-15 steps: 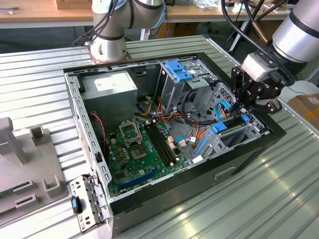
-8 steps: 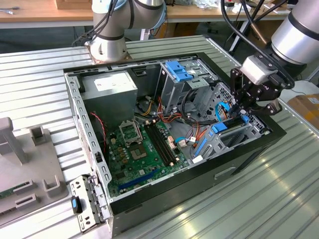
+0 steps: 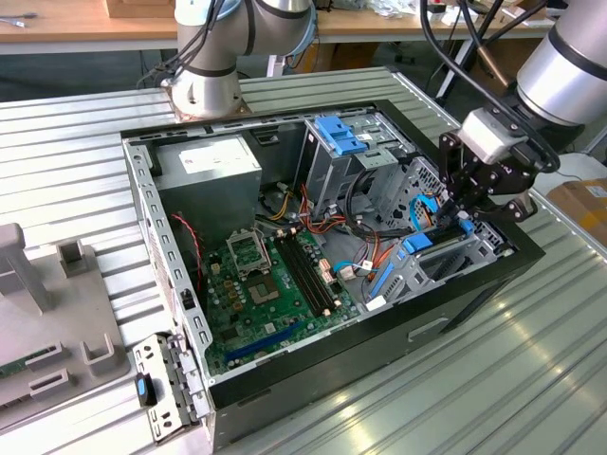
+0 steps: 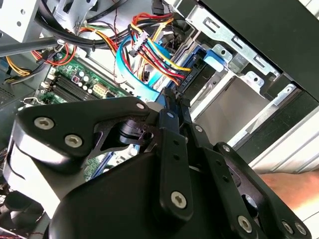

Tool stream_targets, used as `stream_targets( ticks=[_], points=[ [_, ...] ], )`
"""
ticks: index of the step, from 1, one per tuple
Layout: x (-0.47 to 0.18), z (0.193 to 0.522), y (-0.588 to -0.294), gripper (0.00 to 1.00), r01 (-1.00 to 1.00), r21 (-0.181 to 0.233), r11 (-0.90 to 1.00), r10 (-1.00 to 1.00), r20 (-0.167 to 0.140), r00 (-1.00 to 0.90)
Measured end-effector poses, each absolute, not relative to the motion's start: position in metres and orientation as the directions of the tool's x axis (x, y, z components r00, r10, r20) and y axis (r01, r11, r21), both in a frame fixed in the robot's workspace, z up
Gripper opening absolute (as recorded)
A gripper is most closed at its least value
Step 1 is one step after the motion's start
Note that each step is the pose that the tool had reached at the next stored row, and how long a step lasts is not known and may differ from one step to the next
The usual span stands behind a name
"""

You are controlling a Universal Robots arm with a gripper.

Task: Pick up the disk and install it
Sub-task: 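Insert the second disk wire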

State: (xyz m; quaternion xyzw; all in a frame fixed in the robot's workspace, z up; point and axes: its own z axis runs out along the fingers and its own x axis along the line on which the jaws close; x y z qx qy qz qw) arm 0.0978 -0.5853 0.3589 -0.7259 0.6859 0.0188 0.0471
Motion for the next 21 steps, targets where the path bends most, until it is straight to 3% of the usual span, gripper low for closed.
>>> stream_targets(
  ticks=[21],
  points=[
    [0.0999,0.3501,-0.5879,0.16,-0.998,-0.043,-0.043,-0.995,-0.092,0.046]
  ],
)
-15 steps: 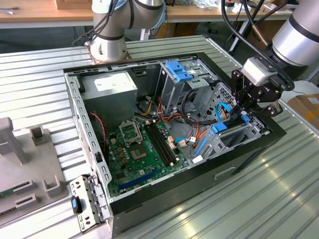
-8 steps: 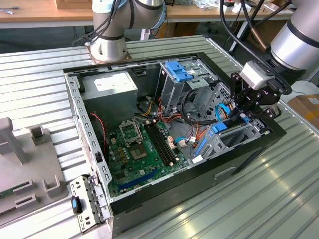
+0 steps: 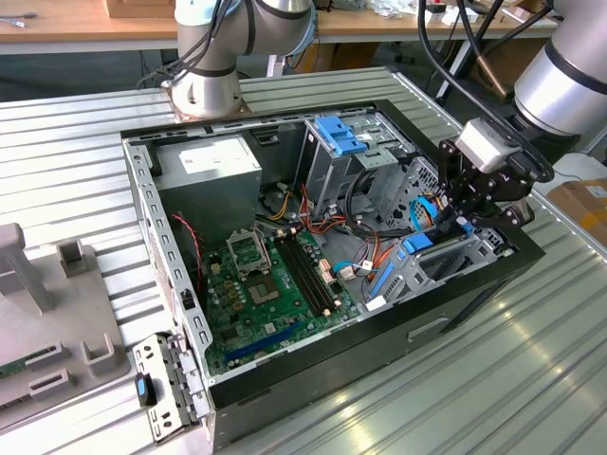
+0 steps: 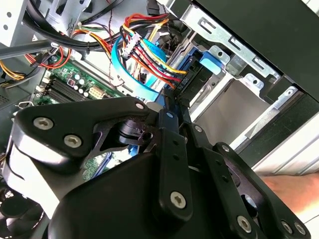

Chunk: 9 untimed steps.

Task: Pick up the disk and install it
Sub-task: 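Insert the second disk wire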

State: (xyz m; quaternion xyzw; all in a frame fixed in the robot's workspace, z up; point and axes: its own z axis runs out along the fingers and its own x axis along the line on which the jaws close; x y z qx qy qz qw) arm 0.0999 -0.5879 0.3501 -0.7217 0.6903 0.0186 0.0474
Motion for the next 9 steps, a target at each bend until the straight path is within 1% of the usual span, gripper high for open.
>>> stream_targets(
  ticks=[9],
  points=[
    [0.0998,0.3482,-0.589,0.16,-0.998,-0.043,-0.043,-0.995,-0.093,0.046]
  ],
)
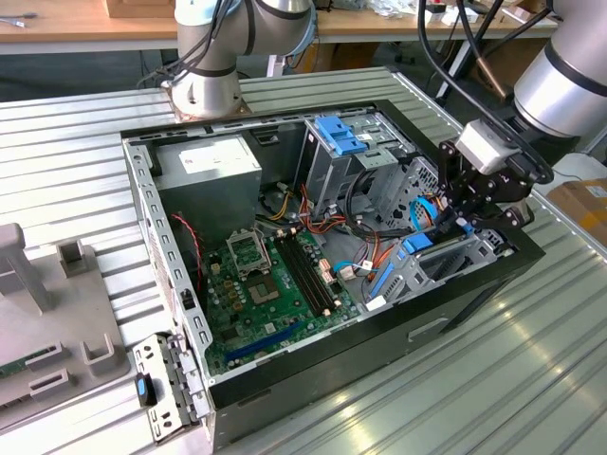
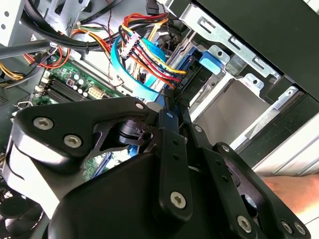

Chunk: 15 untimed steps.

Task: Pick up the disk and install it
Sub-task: 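Insert the second disk wire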

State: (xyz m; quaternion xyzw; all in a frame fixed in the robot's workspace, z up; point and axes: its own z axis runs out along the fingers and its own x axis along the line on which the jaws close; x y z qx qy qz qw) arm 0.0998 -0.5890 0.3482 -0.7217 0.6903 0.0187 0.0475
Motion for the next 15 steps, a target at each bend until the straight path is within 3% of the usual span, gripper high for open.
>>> stream_targets(
  ticks=[15],
  points=[
    [0.0966,0.3431,-0.5917,0.16,-0.998,-0.043,-0.043,-0.995,-0.093,0.046]
  ],
)
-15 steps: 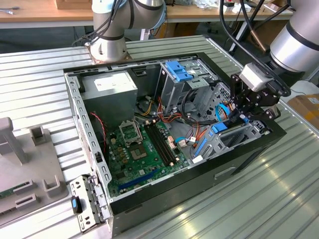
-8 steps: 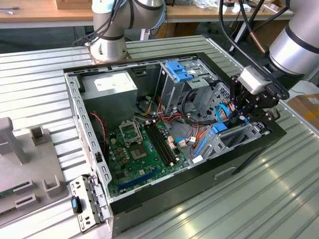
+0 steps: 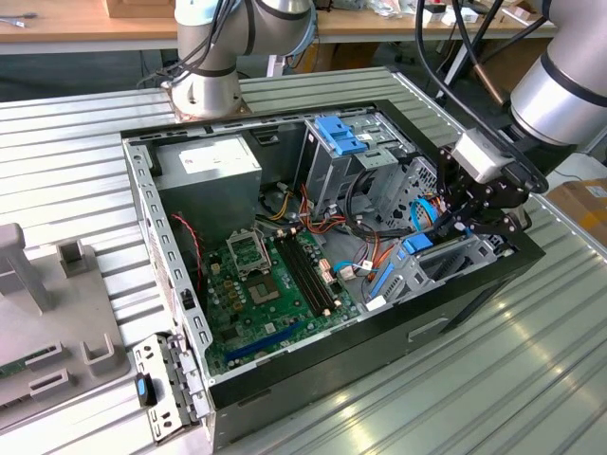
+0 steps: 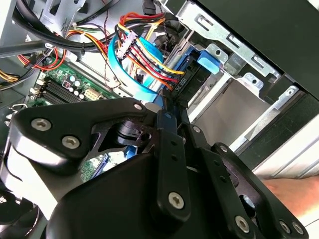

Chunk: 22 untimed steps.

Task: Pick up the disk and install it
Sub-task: 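Insert the second disk wire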

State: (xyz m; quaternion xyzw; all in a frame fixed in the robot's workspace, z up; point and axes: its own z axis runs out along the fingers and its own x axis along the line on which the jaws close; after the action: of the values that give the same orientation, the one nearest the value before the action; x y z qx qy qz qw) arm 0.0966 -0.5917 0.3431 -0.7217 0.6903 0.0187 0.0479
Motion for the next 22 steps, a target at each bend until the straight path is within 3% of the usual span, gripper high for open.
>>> stream_targets(
  ticks=[5,7,12,22],
  points=[
    [0.097,0.343,-0.592,0.16,-0.998,-0.043,-0.043,-0.995,-0.093,0.046],
    [0.097,0.343,-0.592,0.3,-0.998,-0.043,-0.043,-0.995,-0.093,0.046],
    [0.097,0.347,-0.592,0.3,-0.998,-0.043,-0.042,-0.995,-0.093,0.046],
    [0.097,0.393,-0.592,0.3,-0.998,-0.043,-0.042,-0.995,-0.093,0.046]
  ],
)
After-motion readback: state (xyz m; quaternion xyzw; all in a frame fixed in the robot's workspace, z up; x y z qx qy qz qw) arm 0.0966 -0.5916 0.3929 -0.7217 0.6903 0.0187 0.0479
